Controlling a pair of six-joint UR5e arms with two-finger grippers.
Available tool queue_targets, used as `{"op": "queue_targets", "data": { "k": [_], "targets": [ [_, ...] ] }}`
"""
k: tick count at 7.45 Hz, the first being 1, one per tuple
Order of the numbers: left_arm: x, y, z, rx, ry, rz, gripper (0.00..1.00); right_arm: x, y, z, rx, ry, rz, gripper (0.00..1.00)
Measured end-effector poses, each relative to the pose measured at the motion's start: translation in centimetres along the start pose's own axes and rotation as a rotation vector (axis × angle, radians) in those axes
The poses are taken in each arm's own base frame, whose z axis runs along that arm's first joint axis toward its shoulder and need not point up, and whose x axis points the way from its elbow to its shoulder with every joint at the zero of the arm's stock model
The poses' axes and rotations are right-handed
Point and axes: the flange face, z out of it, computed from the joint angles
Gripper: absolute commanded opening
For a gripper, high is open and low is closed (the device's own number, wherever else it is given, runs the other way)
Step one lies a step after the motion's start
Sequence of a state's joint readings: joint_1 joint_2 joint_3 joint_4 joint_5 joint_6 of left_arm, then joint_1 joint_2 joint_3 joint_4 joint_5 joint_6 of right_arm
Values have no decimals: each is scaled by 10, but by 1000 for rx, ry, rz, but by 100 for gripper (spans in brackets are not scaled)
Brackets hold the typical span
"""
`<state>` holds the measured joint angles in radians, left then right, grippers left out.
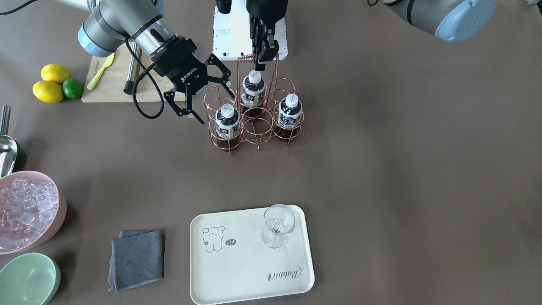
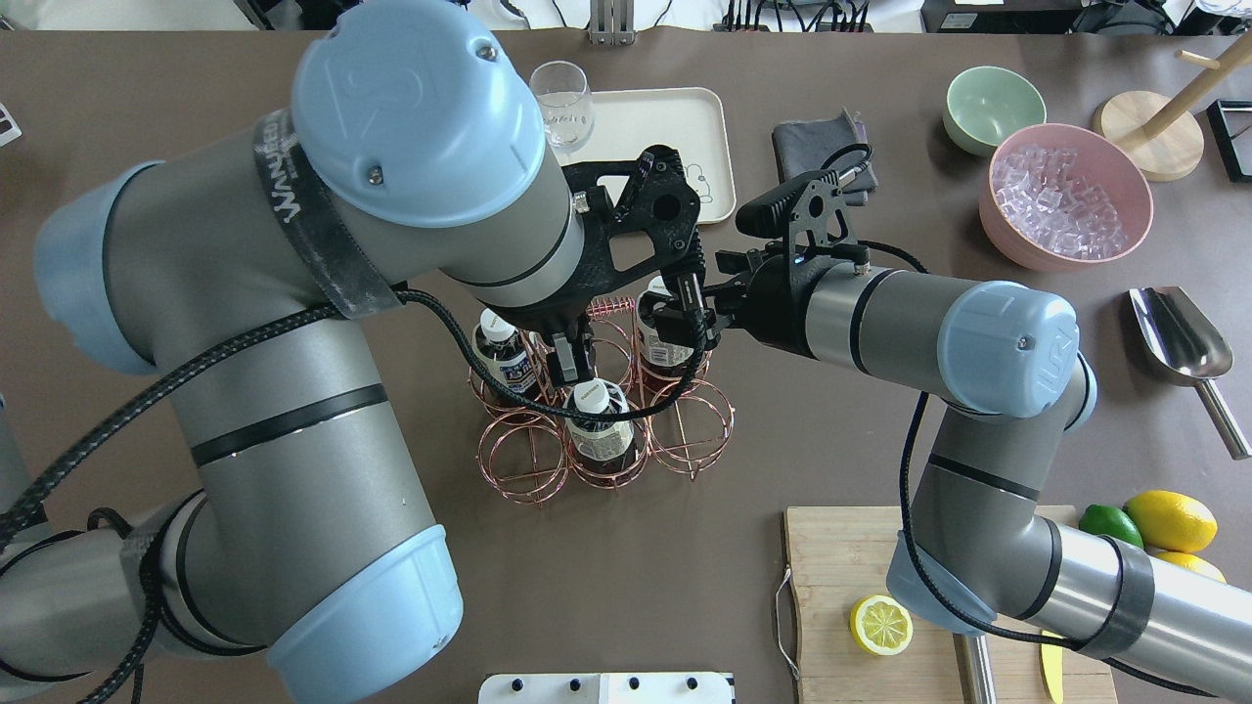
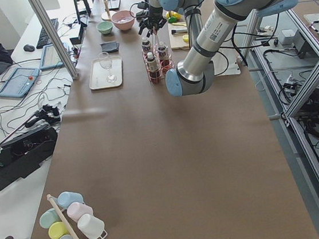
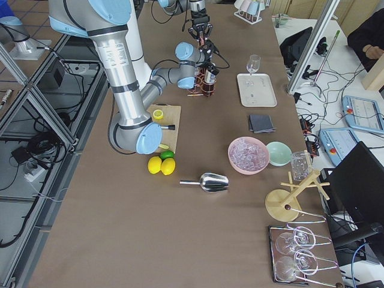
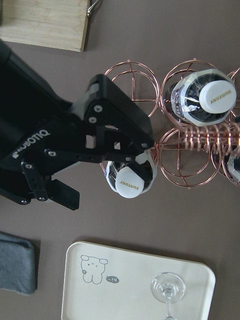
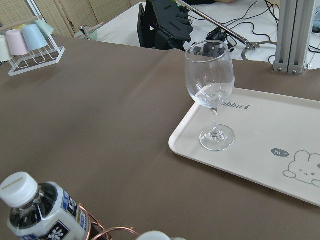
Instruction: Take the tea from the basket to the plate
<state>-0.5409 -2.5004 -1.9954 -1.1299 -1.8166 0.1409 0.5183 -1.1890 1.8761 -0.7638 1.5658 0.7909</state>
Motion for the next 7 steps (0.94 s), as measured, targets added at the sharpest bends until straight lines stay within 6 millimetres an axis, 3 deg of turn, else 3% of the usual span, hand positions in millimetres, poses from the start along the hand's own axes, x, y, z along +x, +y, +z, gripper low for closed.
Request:
{"op": "queue_targets", "data": {
  "k": [3,4,6,7],
  "targets": [
    [5,9,-1,-8,8,1,0,-6,-7,13,-12,27,-3,89],
    [7,14,-4,-11,9,1,0,-7,-7,15,-17,30,-5,79],
    [9,19,-7,-16,11,0,0,-8,-7,16,-22,34,0,73],
    [10,19,-7,-17,12,1,0,-9,-7,16,-23,34,1,59]
  ]
}}
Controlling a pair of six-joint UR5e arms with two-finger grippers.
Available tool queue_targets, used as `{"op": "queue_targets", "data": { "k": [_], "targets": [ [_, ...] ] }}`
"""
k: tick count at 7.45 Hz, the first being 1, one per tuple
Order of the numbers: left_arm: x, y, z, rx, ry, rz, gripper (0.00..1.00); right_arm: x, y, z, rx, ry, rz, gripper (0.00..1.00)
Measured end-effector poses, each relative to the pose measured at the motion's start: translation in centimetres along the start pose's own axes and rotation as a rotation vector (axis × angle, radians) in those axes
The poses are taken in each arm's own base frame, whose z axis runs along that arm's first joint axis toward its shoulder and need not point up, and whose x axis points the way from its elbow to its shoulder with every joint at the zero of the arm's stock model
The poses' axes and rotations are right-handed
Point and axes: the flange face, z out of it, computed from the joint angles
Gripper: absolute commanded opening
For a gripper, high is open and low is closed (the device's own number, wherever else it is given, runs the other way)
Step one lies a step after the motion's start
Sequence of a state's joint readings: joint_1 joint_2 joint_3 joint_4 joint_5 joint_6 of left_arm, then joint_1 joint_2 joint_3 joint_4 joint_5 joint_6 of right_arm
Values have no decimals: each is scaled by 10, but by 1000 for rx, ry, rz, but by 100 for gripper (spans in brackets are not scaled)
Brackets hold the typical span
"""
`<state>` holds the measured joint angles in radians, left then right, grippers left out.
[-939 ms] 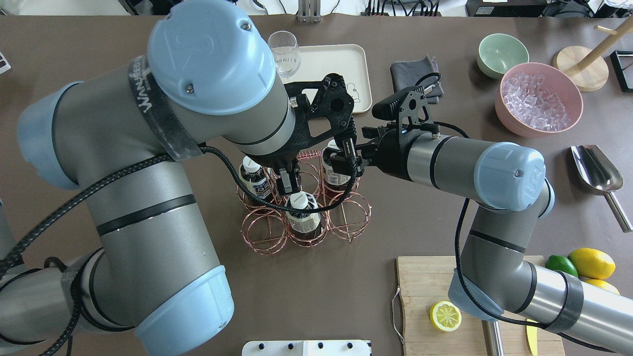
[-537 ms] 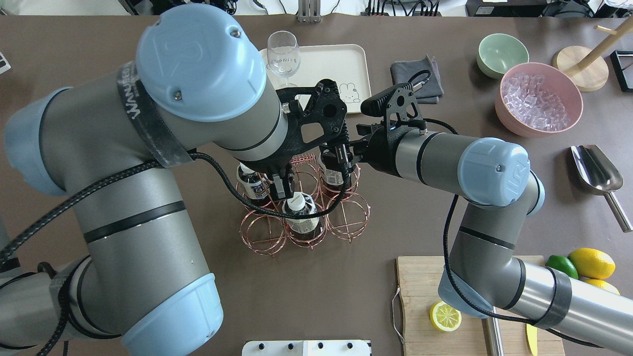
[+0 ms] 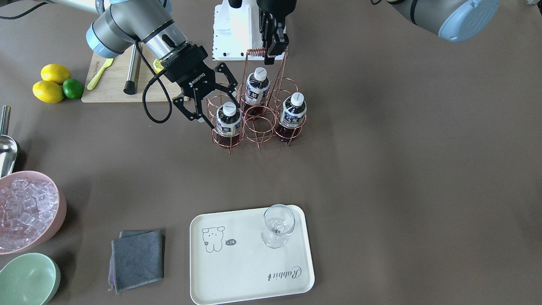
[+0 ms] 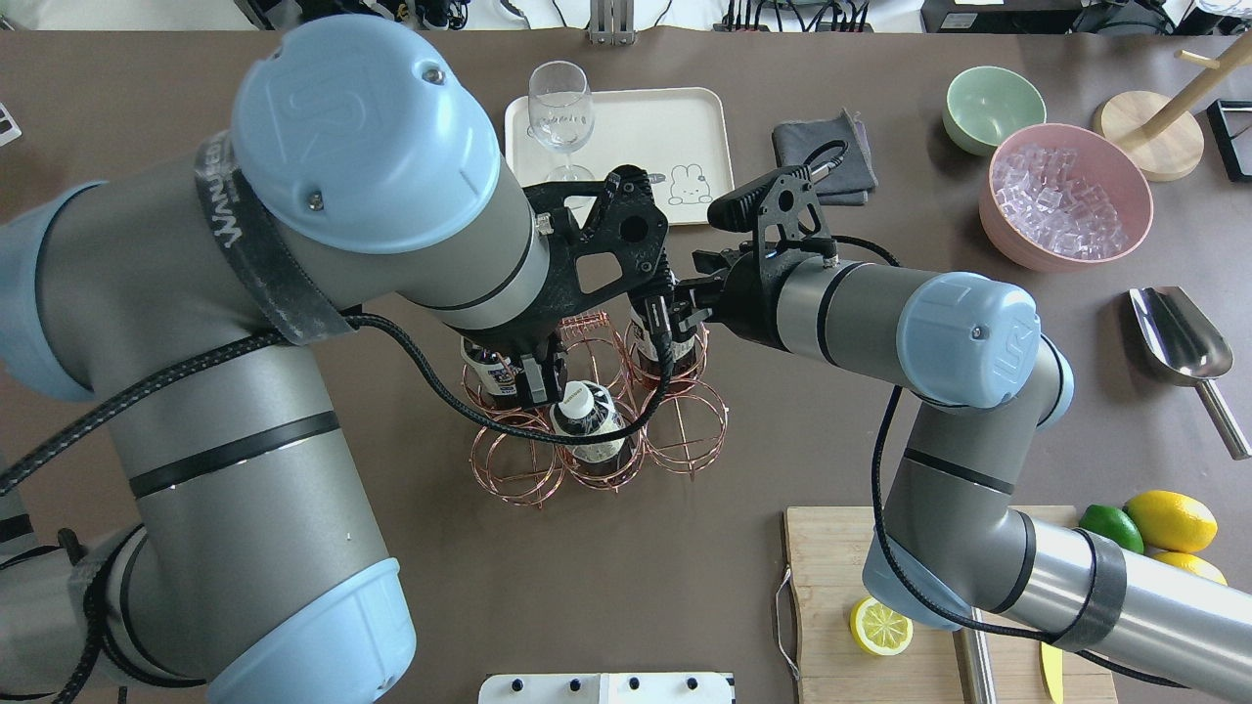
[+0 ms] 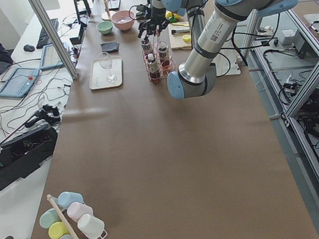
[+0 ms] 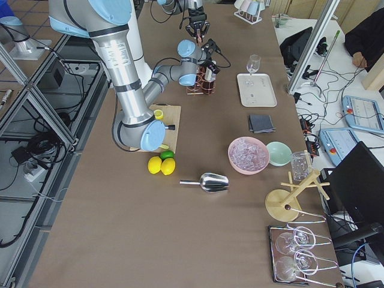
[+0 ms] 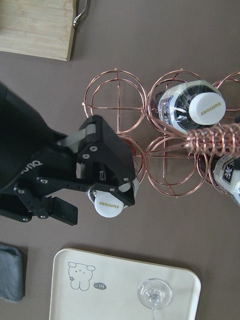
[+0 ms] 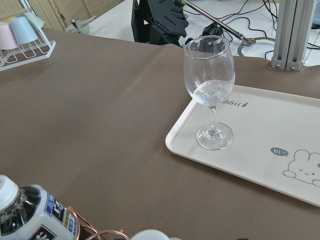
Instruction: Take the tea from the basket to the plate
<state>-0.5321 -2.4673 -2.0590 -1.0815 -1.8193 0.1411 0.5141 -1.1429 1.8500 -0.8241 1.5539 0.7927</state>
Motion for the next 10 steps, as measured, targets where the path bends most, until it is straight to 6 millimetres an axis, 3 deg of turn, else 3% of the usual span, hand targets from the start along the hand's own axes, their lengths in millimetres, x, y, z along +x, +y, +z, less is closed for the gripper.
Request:
{"op": "queue_targets", "data": {
  "k": [2,3,10],
  "targets": [
    [1,0,0,-1,2,1,0,-1,-1,0,1,-1,2,28],
    [1,0,0,-1,2,1,0,-1,-1,-1,1,-1,2,3],
    [2,0,1,-1,3,2,0,-31,-32,-24,-24,15,57,0]
  ]
}}
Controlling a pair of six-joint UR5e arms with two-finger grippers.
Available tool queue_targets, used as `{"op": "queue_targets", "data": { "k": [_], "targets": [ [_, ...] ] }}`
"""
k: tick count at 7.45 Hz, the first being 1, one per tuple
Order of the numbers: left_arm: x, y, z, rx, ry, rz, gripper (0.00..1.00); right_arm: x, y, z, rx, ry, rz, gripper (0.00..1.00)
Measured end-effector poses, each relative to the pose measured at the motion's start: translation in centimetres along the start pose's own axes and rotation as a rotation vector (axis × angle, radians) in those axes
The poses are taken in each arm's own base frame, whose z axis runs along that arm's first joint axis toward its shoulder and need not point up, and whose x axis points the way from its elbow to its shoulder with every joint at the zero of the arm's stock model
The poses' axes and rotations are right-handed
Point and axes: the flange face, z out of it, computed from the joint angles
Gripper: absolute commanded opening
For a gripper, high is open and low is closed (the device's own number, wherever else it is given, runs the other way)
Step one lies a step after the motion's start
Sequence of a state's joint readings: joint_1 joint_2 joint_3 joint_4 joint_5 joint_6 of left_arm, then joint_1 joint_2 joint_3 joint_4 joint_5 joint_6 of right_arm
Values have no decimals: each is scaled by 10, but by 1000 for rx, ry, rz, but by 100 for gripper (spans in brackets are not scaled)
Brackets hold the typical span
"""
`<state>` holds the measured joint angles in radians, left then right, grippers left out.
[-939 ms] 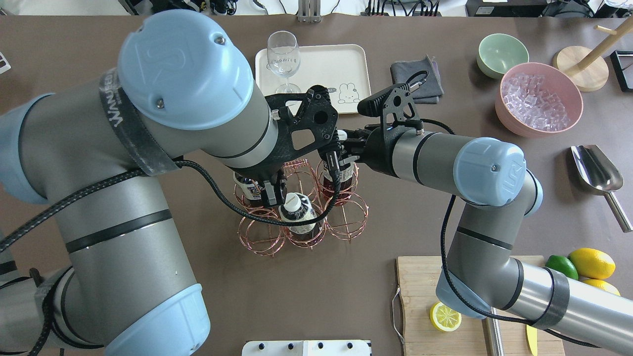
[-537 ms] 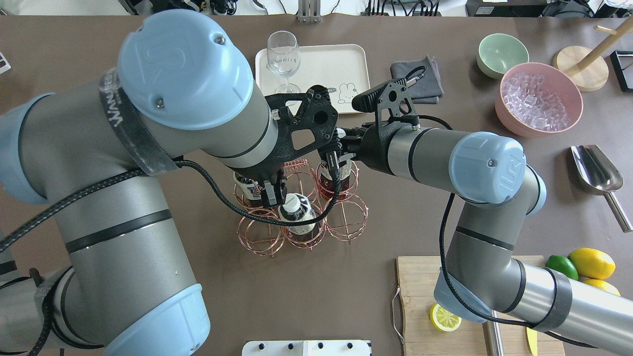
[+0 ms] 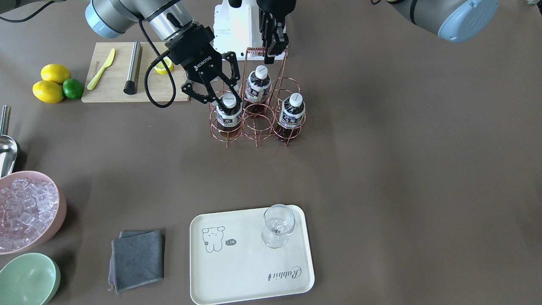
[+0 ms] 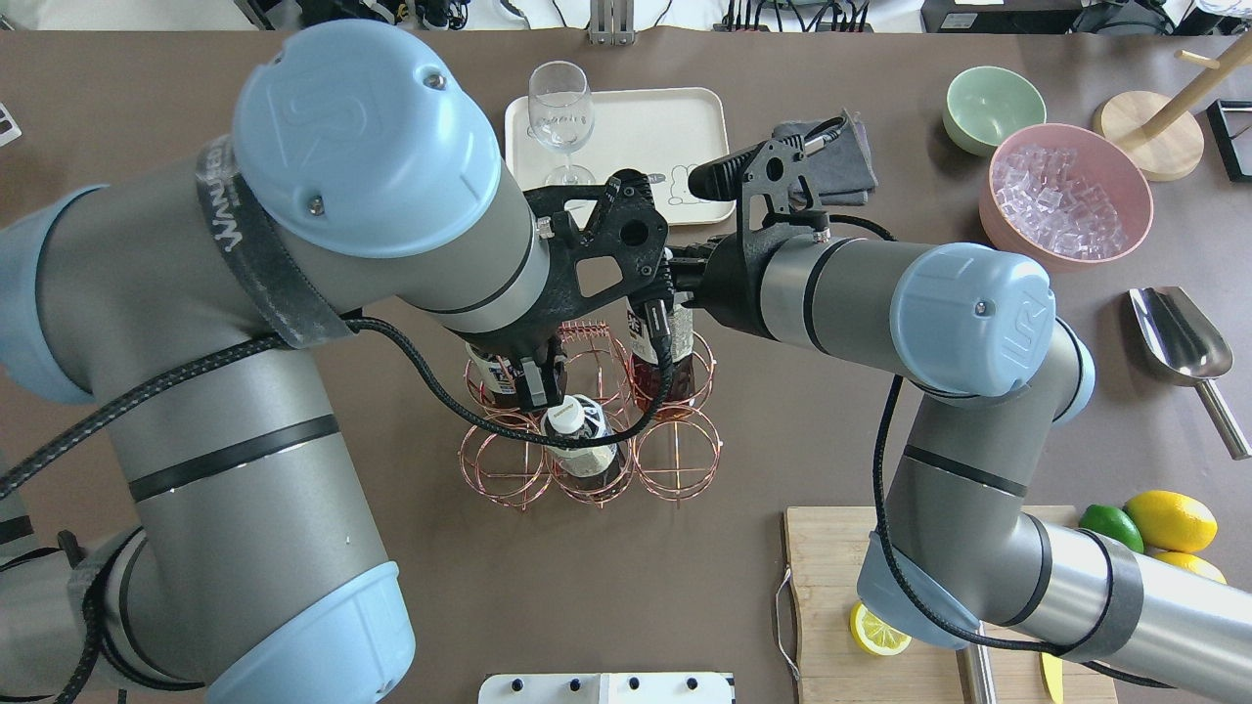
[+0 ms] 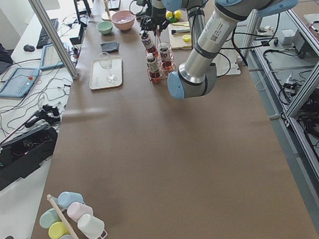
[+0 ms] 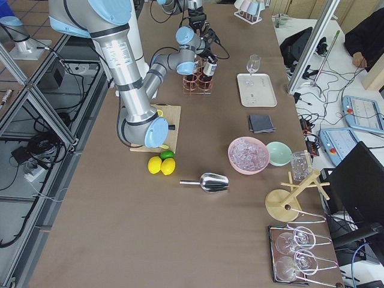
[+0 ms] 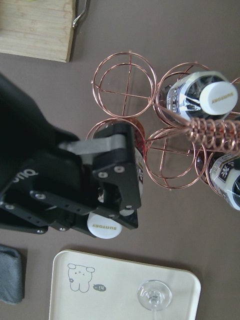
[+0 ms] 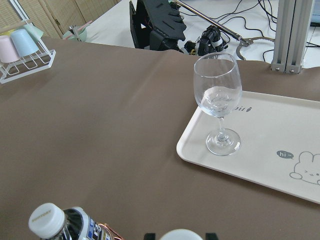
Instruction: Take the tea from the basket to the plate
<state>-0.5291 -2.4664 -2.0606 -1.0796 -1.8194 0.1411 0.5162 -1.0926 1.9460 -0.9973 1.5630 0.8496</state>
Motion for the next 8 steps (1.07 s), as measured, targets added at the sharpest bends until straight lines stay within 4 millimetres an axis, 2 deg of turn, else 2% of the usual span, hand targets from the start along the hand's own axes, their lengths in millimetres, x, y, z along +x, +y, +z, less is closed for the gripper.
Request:
{"op": "queue_targets", "data": {
  "k": [1,2,5,6,8],
  "targets": [
    [0,0,0,0,0,0,0,0,-6,-6,3,-3,4,0],
    [0,0,0,-1,0,0,0,1,-21,-17,-5,1,10,0],
    [0,1,0,-1,0,0,0,9,-78,-52,-20,-5,46,0],
    [0,1,1,-2,0,-1,0,21,-98,-65,-16,-13,58,0],
    [0,2,1,-3,0,-1,0,58,-139,-96,16,4,79,0]
  ]
}}
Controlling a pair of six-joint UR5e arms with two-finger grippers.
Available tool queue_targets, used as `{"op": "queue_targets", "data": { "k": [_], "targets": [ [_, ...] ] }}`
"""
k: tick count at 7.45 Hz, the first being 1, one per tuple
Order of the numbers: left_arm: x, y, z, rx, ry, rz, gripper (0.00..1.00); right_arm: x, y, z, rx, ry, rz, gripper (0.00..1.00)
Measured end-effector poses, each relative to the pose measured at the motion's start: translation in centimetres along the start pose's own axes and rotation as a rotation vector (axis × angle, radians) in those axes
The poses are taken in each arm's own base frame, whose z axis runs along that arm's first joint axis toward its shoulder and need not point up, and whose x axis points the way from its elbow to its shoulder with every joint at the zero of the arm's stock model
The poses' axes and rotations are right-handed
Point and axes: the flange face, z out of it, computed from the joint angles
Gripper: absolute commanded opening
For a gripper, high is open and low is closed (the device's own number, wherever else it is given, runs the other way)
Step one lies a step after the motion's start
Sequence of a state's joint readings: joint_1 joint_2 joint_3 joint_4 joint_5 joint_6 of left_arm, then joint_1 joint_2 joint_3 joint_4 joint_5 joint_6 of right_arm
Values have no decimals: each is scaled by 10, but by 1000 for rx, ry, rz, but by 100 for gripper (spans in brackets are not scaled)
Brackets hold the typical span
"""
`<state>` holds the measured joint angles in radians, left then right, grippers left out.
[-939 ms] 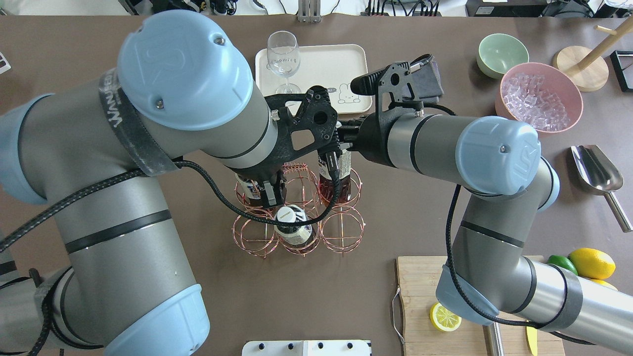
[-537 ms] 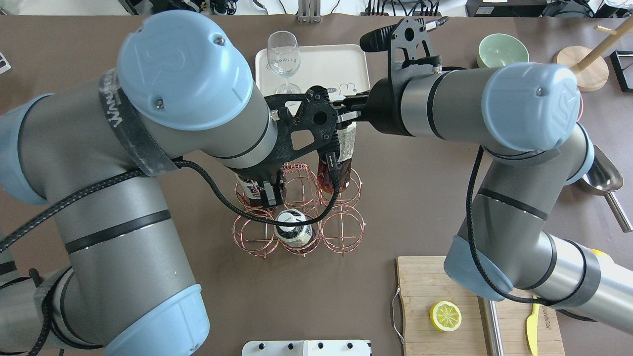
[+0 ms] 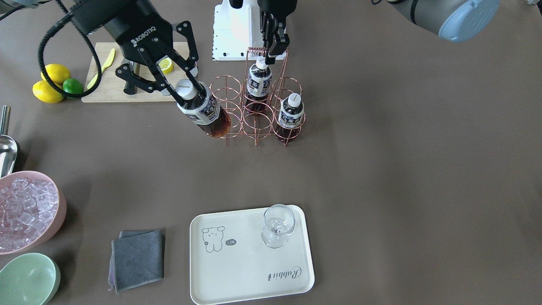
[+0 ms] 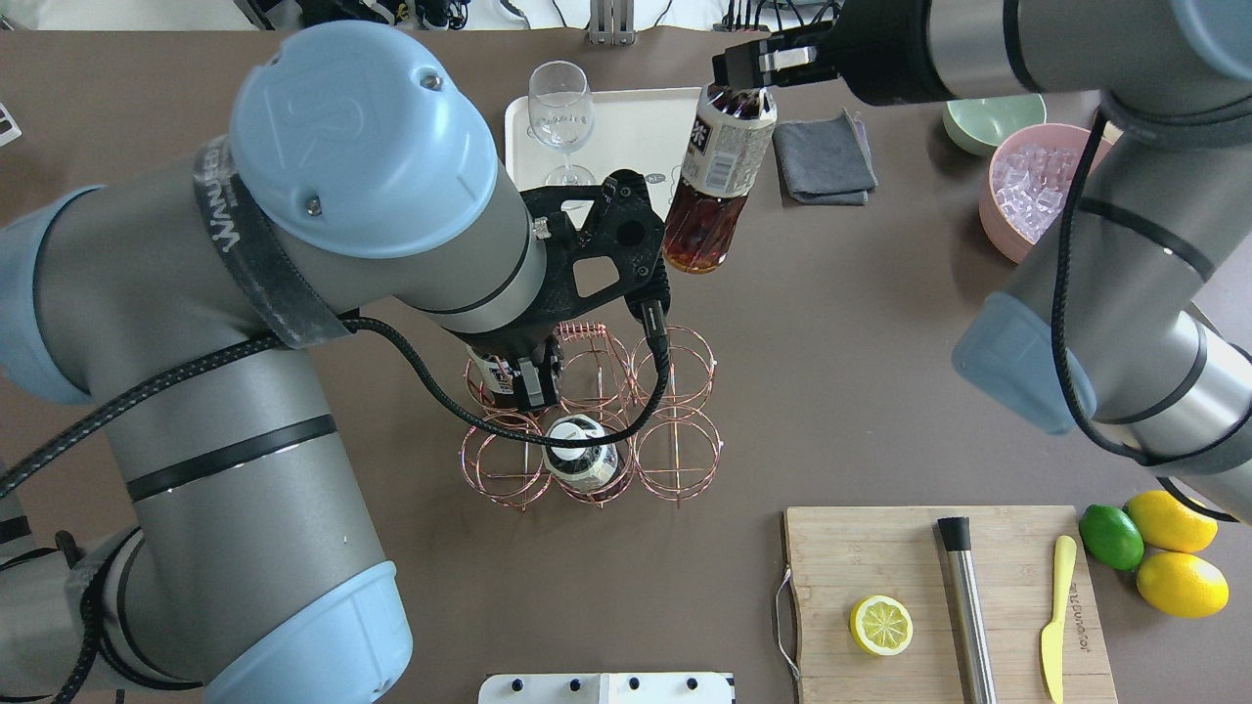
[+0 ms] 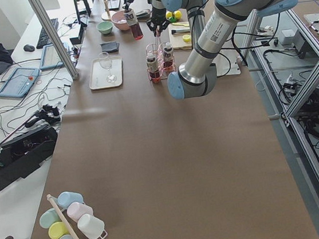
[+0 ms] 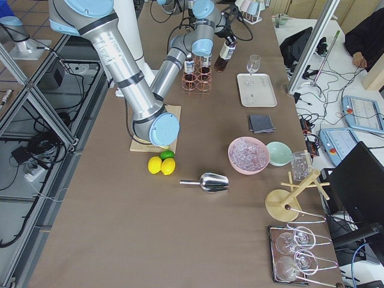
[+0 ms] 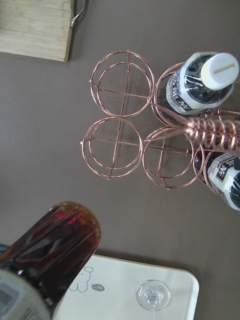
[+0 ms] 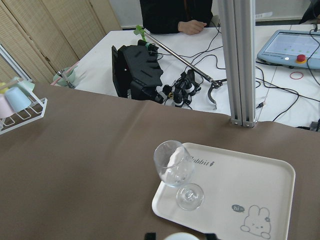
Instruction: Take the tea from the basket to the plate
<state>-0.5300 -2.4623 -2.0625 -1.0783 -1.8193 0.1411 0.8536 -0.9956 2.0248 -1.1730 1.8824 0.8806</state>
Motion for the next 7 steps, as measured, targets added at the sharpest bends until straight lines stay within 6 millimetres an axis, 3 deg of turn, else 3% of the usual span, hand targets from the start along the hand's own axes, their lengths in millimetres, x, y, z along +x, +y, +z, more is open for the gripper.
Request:
{"op": "queue_targets", "data": {
  "k": [2,3,5,7],
  "targets": [
    [1,3,-2,-9,1,-2,0,51,-35,-5,40,90,-1,0],
    [2,7,-7,-20,2,-5,0,75,-50,5,68,131,-7,0],
    [3,20,-24,-42,-2,-11,0,105,-75,54,142,182,-19,0],
    [-14,41,-51,-62,-20,6,0,105,-90,120,189,213,-27,0]
  ]
}}
